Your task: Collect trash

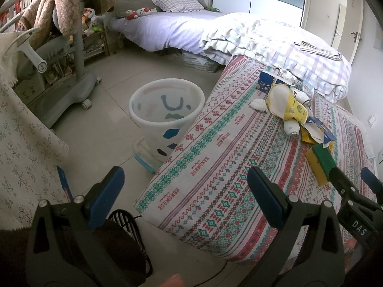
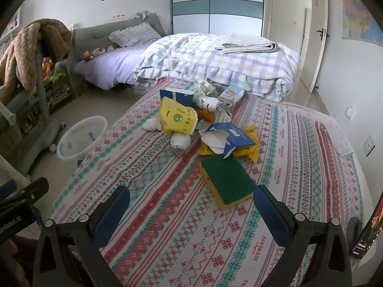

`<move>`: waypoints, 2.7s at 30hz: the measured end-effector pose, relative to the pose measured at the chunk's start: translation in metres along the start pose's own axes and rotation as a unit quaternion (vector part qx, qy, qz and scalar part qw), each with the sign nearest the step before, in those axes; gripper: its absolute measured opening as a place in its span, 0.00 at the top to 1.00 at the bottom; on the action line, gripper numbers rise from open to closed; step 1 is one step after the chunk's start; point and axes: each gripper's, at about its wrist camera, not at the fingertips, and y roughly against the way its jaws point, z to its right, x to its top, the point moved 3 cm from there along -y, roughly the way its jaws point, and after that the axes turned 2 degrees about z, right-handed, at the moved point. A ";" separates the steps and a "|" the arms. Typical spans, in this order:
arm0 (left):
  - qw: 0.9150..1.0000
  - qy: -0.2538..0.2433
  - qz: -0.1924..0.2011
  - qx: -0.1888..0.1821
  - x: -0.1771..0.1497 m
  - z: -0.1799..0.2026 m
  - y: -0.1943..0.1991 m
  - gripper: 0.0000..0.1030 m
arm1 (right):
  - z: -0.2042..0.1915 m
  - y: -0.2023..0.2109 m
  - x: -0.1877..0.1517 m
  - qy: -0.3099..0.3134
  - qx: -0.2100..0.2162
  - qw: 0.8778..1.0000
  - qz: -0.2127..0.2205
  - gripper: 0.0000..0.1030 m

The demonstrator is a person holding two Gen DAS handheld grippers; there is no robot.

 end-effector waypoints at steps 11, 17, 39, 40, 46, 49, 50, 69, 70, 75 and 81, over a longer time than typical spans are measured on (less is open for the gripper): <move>1.000 0.000 0.000 0.001 0.000 0.000 0.000 0.01 | 0.000 0.000 0.000 0.000 0.000 1.000 0.000 0.00; 1.000 0.000 0.000 0.000 0.000 0.000 0.000 0.01 | -0.001 0.000 0.000 -0.001 -0.001 1.000 0.000 0.00; 1.000 0.001 -0.001 -0.001 0.000 -0.001 0.000 0.01 | -0.001 0.000 -0.001 -0.001 -0.001 1.000 -0.001 0.00; 1.000 0.002 -0.001 -0.001 -0.001 -0.001 0.000 0.01 | -0.001 0.000 -0.001 -0.001 -0.001 1.000 -0.001 0.00; 1.000 0.000 -0.004 -0.002 0.000 -0.002 -0.001 0.01 | -0.001 0.000 -0.002 0.000 0.002 1.000 -0.001 0.00; 1.000 -0.001 -0.005 -0.003 0.000 -0.002 -0.002 0.01 | 0.002 0.000 -0.003 0.002 -0.005 1.000 -0.001 0.00; 1.000 0.000 -0.006 -0.004 0.000 -0.002 -0.002 0.01 | 0.004 0.000 -0.003 0.000 -0.009 1.000 0.000 0.00; 0.997 0.017 -0.026 -0.065 0.011 0.005 -0.029 0.01 | 0.086 -0.081 0.011 -0.142 0.022 0.987 -0.075 0.05; 0.997 0.015 -0.027 -0.068 0.011 0.007 -0.031 0.01 | 0.088 -0.086 0.012 -0.151 0.025 0.985 -0.078 0.06; 0.997 0.008 -0.029 -0.076 0.014 0.017 -0.038 0.01 | 0.083 -0.104 0.015 -0.161 0.031 0.983 -0.088 0.06; 0.996 -0.002 -0.024 -0.091 0.029 0.033 -0.045 0.01 | 0.069 -0.119 -0.001 -0.104 -0.006 0.987 -0.124 0.21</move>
